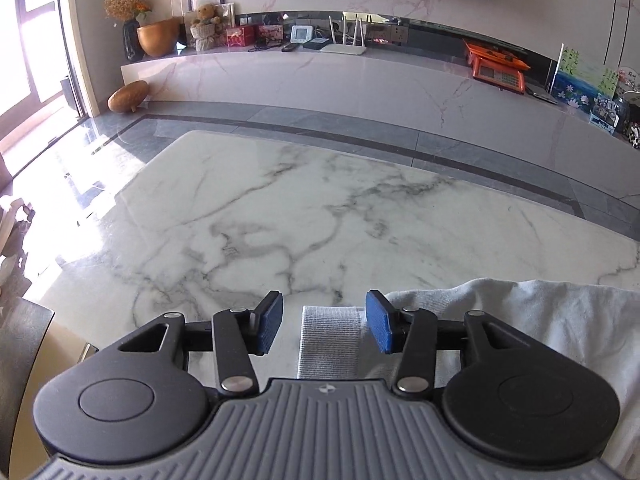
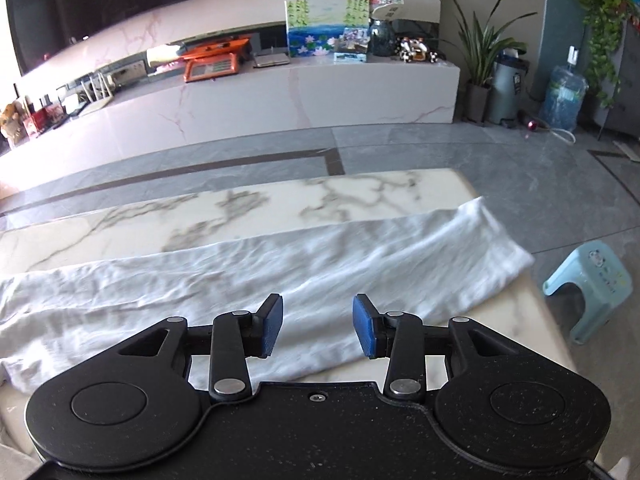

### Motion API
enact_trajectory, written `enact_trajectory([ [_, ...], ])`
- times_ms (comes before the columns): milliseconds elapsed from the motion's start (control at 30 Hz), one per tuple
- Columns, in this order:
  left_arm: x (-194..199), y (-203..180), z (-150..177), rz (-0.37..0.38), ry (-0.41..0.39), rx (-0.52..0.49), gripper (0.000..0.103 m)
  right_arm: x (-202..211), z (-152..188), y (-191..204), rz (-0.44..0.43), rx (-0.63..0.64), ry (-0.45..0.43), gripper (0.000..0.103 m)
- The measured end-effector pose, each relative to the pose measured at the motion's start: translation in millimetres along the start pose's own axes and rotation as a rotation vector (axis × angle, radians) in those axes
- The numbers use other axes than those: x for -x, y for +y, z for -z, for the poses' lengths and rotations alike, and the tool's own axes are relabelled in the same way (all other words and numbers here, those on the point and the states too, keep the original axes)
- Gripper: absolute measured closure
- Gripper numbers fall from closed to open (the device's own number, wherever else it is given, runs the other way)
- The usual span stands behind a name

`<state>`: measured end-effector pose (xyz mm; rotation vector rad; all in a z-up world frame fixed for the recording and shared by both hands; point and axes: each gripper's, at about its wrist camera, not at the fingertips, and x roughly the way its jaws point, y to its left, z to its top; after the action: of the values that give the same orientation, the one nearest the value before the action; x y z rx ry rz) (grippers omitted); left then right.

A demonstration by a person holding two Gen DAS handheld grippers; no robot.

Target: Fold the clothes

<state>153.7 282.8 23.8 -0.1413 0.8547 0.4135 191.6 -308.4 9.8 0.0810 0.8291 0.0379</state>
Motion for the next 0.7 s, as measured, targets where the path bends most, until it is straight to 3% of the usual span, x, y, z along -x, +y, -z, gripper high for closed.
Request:
enact_trajectory([
  [200, -3, -3, 8, -0.008, 0.041, -0.031, 0.052, 26, 36, 74, -0.11, 0.137, 0.019, 0.065],
  [300, -12, 4, 14, 0.033, 0.061, 0.031, 0.052, 46, 53, 104, -0.175, 0.213, -0.025, 0.062],
  [567, -10, -3, 17, 0.075, 0.058, 0.08, 0.046, 64, 85, 142, -0.208, 0.271, -0.035, 0.062],
  [700, -12, -11, 17, 0.05, 0.063, 0.042, 0.049, 63, 88, 152, -0.222, 0.293, -0.05, 0.062],
])
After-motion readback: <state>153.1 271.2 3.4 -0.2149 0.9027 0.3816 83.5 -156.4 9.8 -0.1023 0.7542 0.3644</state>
